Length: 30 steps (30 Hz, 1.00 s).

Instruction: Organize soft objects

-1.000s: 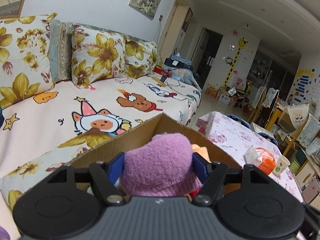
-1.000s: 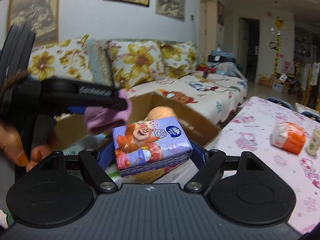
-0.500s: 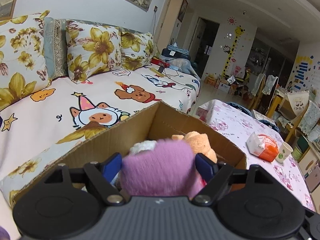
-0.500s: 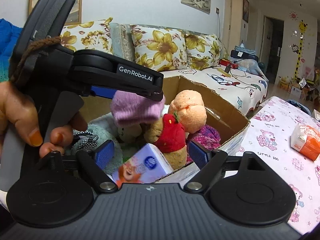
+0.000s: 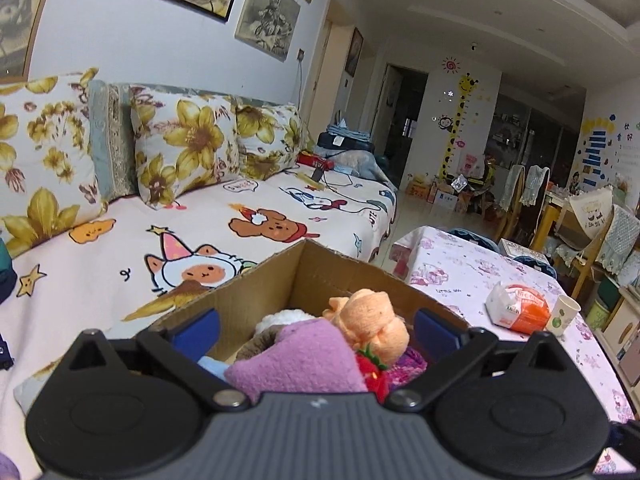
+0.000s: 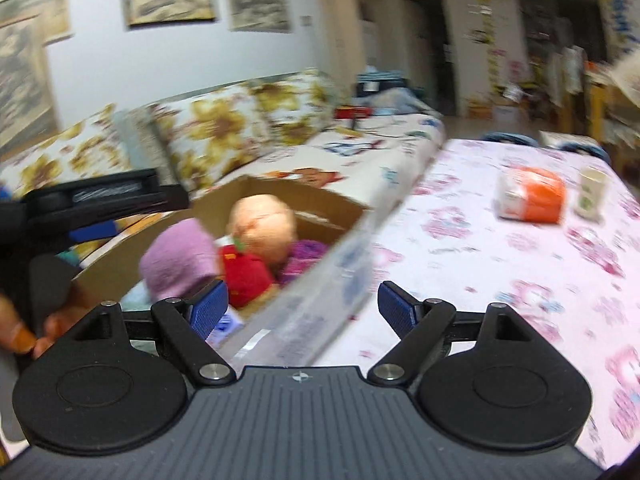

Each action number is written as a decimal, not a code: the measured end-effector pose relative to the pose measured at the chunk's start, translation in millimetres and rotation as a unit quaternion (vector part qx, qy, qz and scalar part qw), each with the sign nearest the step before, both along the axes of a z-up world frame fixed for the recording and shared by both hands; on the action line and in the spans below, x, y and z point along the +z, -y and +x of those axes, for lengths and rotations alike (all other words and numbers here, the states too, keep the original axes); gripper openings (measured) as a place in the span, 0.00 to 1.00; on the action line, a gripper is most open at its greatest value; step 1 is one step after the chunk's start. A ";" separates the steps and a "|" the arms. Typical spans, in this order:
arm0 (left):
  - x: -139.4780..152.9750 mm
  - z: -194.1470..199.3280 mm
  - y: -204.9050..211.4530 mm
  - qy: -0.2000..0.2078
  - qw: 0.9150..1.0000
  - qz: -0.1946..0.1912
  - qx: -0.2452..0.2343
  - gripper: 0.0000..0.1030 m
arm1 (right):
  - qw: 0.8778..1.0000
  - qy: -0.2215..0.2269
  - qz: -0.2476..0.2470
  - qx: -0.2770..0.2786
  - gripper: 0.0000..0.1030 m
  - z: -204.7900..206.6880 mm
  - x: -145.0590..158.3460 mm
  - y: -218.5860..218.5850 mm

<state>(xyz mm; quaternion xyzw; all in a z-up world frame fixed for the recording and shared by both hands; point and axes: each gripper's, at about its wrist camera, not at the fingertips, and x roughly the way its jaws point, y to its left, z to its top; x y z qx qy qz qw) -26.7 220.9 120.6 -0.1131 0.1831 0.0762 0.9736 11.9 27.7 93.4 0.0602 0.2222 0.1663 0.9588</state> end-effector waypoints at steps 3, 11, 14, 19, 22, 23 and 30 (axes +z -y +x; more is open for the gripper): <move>0.7 -4.0 7.0 -0.001 1.000 0.013 0.000 0.99 | 0.999 -0.004 0.004 -0.039 1.00 -4.6 2.4 9.9; 6.1 -20.4 36.6 -0.010 0.998 0.062 -0.017 0.99 | 0.994 -0.010 0.021 -0.105 1.00 -28.9 14.8 35.4; 9.8 -29.5 47.3 -0.011 0.997 0.076 -0.031 0.99 | 0.993 -0.012 0.020 -0.120 1.00 -37.1 15.0 40.4; 12.0 -47.9 64.9 -0.019 0.994 0.095 -0.048 0.99 | 0.990 -0.013 0.023 -0.135 1.00 -50.4 19.7 48.3; 12.9 -59.3 71.7 -0.025 0.993 0.102 -0.055 0.99 | 0.990 -0.010 0.024 -0.138 1.00 -58.2 24.6 48.8; 13.3 -62.8 72.7 -0.027 0.993 0.103 -0.055 0.99 | 0.990 -0.009 0.023 -0.138 1.00 -61.2 25.9 48.7; 20.1 -90.5 79.9 -0.026 0.992 0.102 -0.063 0.99 | 0.990 -0.005 0.018 -0.139 1.00 -79.2 33.0 50.2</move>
